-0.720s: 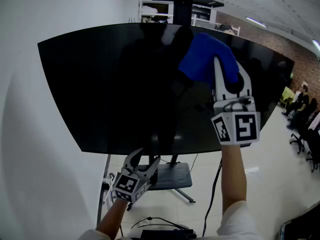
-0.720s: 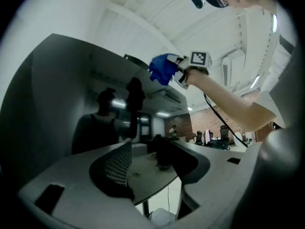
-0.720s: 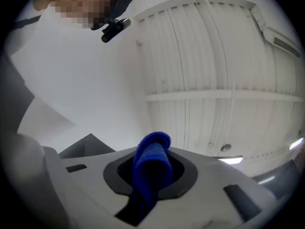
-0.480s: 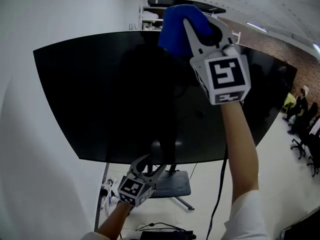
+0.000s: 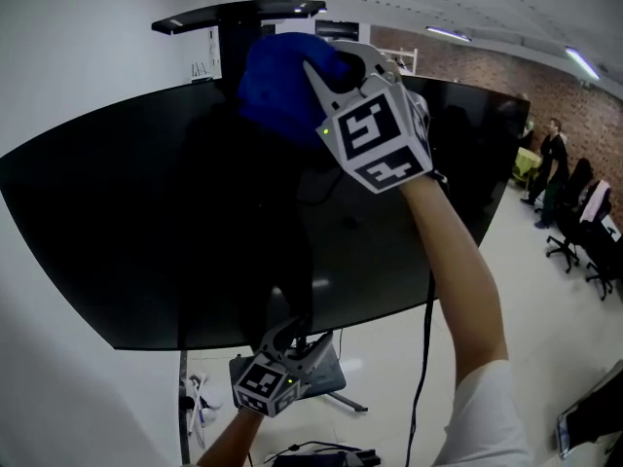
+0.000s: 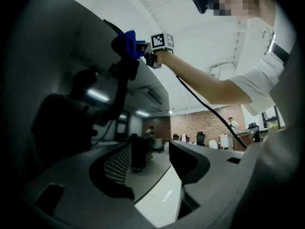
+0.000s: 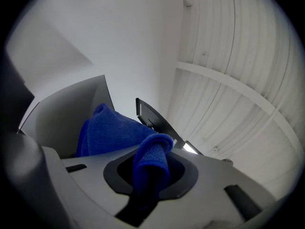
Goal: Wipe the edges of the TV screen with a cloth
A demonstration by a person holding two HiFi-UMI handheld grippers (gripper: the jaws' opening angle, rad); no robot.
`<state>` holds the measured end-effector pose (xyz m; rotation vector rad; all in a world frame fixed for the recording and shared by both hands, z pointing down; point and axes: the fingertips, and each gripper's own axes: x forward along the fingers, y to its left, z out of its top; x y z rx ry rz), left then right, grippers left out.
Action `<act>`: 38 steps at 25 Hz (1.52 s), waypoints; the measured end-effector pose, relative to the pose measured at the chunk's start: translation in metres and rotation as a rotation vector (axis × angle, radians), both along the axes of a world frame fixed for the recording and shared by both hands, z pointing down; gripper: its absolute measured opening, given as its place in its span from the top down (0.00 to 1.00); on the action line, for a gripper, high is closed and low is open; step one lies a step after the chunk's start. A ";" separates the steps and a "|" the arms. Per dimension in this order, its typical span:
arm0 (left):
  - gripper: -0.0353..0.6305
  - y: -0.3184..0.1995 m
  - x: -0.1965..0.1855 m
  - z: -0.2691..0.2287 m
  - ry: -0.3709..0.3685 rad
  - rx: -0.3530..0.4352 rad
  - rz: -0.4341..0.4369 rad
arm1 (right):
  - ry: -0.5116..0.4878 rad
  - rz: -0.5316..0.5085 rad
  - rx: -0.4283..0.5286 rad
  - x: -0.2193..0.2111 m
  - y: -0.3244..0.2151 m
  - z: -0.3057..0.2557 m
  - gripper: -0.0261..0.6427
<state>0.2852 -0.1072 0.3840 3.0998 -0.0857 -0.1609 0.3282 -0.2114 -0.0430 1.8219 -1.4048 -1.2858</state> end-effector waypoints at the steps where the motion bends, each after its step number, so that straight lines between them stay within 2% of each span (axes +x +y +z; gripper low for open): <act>1: 0.60 0.015 0.012 -0.001 -0.003 0.003 0.033 | -0.004 0.026 0.007 0.017 0.015 -0.002 0.84; 6: 0.60 0.058 0.079 -0.002 -0.011 -0.008 0.188 | -0.011 0.200 0.028 0.114 0.069 -0.008 0.84; 13: 0.60 0.112 0.175 0.007 -0.008 -0.010 0.342 | -0.074 0.413 0.082 0.265 0.148 -0.009 0.84; 19: 0.60 0.147 0.226 0.024 -0.037 -0.025 0.436 | -0.149 0.618 0.103 0.387 0.215 -0.011 0.84; 22: 0.60 0.165 0.246 0.028 -0.052 -0.038 0.468 | -0.147 0.758 0.103 0.441 0.250 -0.013 0.84; 24: 0.60 0.174 0.260 0.030 -0.062 -0.040 0.484 | -0.184 0.807 0.117 0.471 0.270 -0.014 0.84; 27: 0.60 0.189 0.273 0.033 -0.061 -0.039 0.507 | -0.275 0.827 0.147 0.504 0.298 -0.009 0.84; 31: 0.60 0.200 0.288 0.034 -0.057 -0.046 0.527 | -0.362 0.786 0.159 0.523 0.311 0.018 0.84; 34: 0.60 0.202 0.299 0.052 -0.049 -0.042 0.532 | -0.392 0.755 0.114 0.524 0.308 0.062 0.84; 38: 0.60 0.196 0.312 0.085 -0.037 0.021 0.517 | -0.448 0.720 0.029 0.525 0.295 0.146 0.84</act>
